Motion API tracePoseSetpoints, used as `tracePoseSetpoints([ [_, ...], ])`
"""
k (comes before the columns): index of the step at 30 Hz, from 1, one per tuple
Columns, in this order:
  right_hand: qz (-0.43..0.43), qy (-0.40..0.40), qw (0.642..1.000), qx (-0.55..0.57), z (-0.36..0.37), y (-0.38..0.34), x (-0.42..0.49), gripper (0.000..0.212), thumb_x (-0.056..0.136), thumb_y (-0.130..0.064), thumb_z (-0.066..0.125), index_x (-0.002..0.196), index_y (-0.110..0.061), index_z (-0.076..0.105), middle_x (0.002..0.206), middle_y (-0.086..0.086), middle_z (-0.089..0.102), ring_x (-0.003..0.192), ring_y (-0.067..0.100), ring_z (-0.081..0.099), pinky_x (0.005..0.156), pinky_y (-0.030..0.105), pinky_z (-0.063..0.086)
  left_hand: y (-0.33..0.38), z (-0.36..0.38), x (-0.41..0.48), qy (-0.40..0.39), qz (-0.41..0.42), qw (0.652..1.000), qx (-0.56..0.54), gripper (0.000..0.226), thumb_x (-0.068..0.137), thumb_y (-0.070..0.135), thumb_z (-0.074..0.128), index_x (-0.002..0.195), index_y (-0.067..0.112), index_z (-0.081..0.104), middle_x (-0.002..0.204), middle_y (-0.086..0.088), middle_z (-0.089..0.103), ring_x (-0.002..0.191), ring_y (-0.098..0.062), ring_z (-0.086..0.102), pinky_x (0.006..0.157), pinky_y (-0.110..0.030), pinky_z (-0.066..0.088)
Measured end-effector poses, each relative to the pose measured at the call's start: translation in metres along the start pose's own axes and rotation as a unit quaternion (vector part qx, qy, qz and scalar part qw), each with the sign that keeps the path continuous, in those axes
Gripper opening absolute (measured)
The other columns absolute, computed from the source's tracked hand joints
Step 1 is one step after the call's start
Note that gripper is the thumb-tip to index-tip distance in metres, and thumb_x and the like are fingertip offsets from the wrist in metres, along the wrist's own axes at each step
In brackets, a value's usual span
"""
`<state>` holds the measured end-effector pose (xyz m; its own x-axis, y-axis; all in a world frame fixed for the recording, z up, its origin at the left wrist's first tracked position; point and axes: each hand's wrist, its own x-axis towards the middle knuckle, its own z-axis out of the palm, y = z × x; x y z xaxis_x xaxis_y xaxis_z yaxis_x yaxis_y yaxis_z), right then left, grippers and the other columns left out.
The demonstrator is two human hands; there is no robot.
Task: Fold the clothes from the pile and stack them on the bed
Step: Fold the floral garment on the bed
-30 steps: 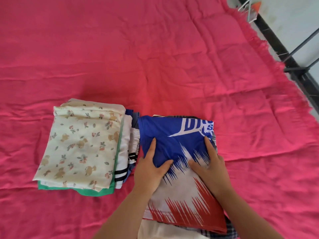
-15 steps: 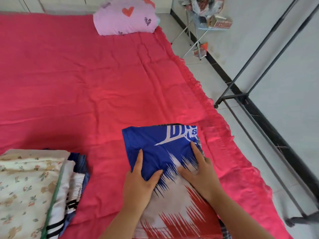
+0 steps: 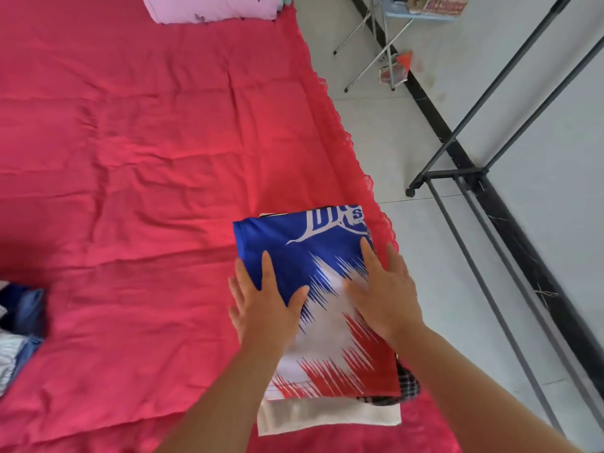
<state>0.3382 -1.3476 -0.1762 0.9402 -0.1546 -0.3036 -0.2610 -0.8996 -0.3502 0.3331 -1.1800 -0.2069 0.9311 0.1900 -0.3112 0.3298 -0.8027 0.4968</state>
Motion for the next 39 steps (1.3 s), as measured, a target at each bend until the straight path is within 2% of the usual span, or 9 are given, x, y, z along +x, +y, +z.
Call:
tracePoseSetpoints([
  [4,-0.124,0.113,0.985,-0.052,0.011,-0.021,-0.008,0.053,0.094,-0.039,0.021,0.146,-0.031,0.021,0.156,0.005,0.015,0.144,0.030,0.005,0.114,0.045,0.007,0.012,0.011,0.004,0.097,0.174,0.978,0.066,0.057,0.090,0.045,0.032,0.142,0.023,0.037,0.150,-0.012,0.032,0.136,-0.038,0.031,0.102,-0.060,0.030],
  [9,-0.116,0.072,0.986,-0.097,0.050,-0.012,0.011,0.060,0.088,-0.045,0.005,0.146,-0.033,0.013,0.155,-0.001,0.012,0.143,0.023,0.002,0.113,0.046,0.005,0.008,0.044,0.017,0.002,0.129,0.983,0.132,0.073,0.074,0.056,-0.012,0.144,0.034,-0.009,0.157,0.005,-0.012,0.143,-0.023,-0.017,0.113,-0.047,-0.011],
  [14,-0.088,0.060,0.990,-0.089,0.085,0.012,0.032,0.054,0.092,-0.045,0.013,0.145,-0.036,0.014,0.152,-0.008,0.008,0.140,0.014,0.003,0.116,0.040,0.006,0.005,0.075,0.030,-0.016,0.123,0.978,0.167,0.055,0.088,0.048,0.027,0.138,0.027,0.040,0.144,-0.004,0.043,0.135,-0.033,0.033,0.104,-0.052,0.015],
  [19,-0.087,0.043,0.992,-0.078,0.088,0.010,0.039,0.063,0.081,-0.051,-0.010,0.143,-0.041,-0.006,0.145,-0.017,-0.021,0.135,0.007,-0.023,0.116,0.041,-0.006,0.001,0.078,0.040,-0.042,0.117,0.976,0.180,0.065,0.072,0.056,-0.019,0.135,0.038,-0.023,0.144,0.008,-0.032,0.135,-0.021,-0.029,0.112,-0.048,-0.017],
  [22,-0.074,0.006,0.993,-0.091,0.077,0.004,0.036,0.067,0.077,-0.051,-0.015,0.144,-0.043,-0.007,0.153,-0.014,-0.017,0.140,0.011,-0.021,0.117,0.041,-0.005,0.010,0.066,0.041,-0.080,0.112,0.974,0.179,0.077,0.065,0.056,-0.025,0.139,0.036,-0.024,0.148,0.009,-0.033,0.139,-0.025,-0.028,0.111,-0.049,-0.017],
  [26,-0.054,-0.031,0.988,-0.139,0.049,-0.015,0.025,0.052,0.095,-0.045,0.007,0.146,-0.038,0.000,0.157,-0.005,-0.007,0.145,0.021,-0.009,0.116,0.048,0.003,0.005,0.025,0.032,-0.083,0.157,0.974,0.140,0.058,0.094,0.050,0.023,0.148,0.030,0.015,0.158,-0.001,0.004,0.145,-0.026,0.001,0.116,-0.046,0.007],
  [29,-0.042,-0.023,0.981,-0.186,0.030,-0.045,0.009,0.055,0.098,-0.034,0.028,0.148,-0.029,0.006,0.158,0.003,-0.003,0.145,0.027,-0.006,0.115,0.053,0.005,-0.032,-0.023,0.019,-0.022,0.160,0.980,0.116,0.056,0.082,0.042,0.034,0.128,0.020,0.056,0.136,-0.009,0.052,0.125,-0.034,0.049,0.095,-0.046,0.045],
  [33,-0.065,0.006,0.981,-0.183,0.047,-0.111,-0.022,0.061,0.094,-0.031,0.041,0.148,-0.024,0.014,0.157,0.007,0.004,0.144,0.029,-0.003,0.114,0.050,0.008,-0.114,-0.090,0.003,0.009,0.099,0.987,0.129,0.057,0.083,0.038,0.038,0.135,0.017,0.048,0.140,-0.012,0.046,0.130,-0.035,0.043,0.102,-0.048,0.038],
  [39,-0.211,-0.035,0.973,-0.086,0.146,-0.241,-0.081,0.058,0.068,-0.015,0.074,0.122,-0.006,0.058,0.123,0.024,0.055,0.113,0.045,0.053,0.088,0.055,0.048,-0.258,-0.195,-0.013,0.039,0.000,0.988,0.146,0.056,0.096,0.034,0.039,0.147,0.023,0.020,0.154,-0.002,0.016,0.142,-0.020,0.013,0.114,-0.036,0.019],
])
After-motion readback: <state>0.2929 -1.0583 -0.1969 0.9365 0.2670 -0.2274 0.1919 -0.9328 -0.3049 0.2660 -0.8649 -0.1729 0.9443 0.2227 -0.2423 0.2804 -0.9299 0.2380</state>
